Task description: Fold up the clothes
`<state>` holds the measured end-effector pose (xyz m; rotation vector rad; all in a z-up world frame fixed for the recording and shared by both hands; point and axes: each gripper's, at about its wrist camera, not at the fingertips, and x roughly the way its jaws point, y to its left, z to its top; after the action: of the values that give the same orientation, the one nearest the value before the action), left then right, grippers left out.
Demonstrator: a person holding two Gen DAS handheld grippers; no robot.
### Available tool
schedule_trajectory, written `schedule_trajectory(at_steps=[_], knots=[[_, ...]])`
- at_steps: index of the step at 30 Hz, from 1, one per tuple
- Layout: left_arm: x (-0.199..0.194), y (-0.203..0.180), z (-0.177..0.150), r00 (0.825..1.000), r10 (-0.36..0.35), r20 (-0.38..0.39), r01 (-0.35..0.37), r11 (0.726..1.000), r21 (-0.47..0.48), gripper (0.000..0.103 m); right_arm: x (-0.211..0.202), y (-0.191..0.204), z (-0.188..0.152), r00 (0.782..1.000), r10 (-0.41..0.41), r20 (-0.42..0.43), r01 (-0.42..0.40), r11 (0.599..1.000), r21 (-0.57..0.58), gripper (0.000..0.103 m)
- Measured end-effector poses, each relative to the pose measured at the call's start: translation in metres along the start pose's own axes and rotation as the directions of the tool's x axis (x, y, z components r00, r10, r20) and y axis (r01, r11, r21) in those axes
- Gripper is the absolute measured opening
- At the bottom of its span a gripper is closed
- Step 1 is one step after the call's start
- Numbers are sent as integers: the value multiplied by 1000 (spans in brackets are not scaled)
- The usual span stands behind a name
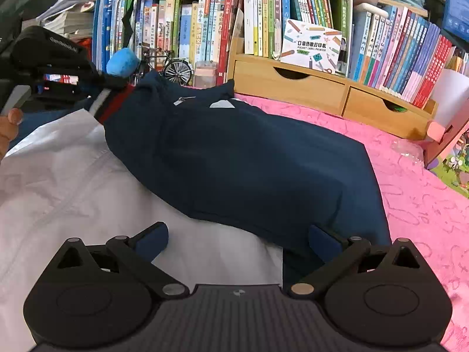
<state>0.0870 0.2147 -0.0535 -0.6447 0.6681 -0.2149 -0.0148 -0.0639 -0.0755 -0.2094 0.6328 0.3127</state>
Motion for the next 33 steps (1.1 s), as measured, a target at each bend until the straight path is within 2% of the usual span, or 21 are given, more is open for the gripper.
schedule_trajectory(at_steps=[2,4,6,7,11,14,15,17,19,21,24,26,30,33], knots=[[13,1,-1,998,58,-34,-58,998,-12,29,0,1,0,1000,-1,0,1,1000,0,103],[16,5,-2,997,71,-26,-72,997,-41,25,-1,2,0,1000,-4,1,4,1000,-2,103],[11,4,-1,994,105,14,-104,994,-37,8,-1,2,0,1000,-5,2,5,1000,-3,103],[5,2,1,990,131,46,-130,991,-17,8,-1,2,0,1000,-5,2,5,1000,-3,103],[-22,4,15,966,210,149,-219,975,46,8,-1,3,-1,1000,1,8,-1,1000,-11,103],[-43,13,25,940,267,212,-290,953,89,8,-1,5,-1,1000,3,15,-3,1000,-25,103],[-50,16,28,932,284,226,-312,945,102,8,-2,6,-1,1000,17,22,-16,999,-31,103],[-59,25,30,915,323,242,-358,927,115,8,-9,7,-3,994,94,56,-91,994,-59,103],[-66,35,30,896,367,251,-406,905,126,9,-15,9,-2,990,112,85,-105,991,-89,103],[-71,48,29,878,410,247,-449,885,125,9,-18,13,-1,994,54,100,-41,991,-126,103],[-73,69,23,879,433,201,-459,882,107,12,-27,13,-2,991,-9,133,33,984,-173,103],[-72,74,18,878,435,197,-462,880,115,14,-36,8,-2,988,-45,150,72,981,-183,103],[-63,69,10,860,456,228,-497,851,170,15,-24,-8,-3,983,-151,107,171,962,-215,103],[-60,63,3,846,472,249,-524,824,218,17,-11,-22,-2,982,-168,89,184,961,-207,103]])
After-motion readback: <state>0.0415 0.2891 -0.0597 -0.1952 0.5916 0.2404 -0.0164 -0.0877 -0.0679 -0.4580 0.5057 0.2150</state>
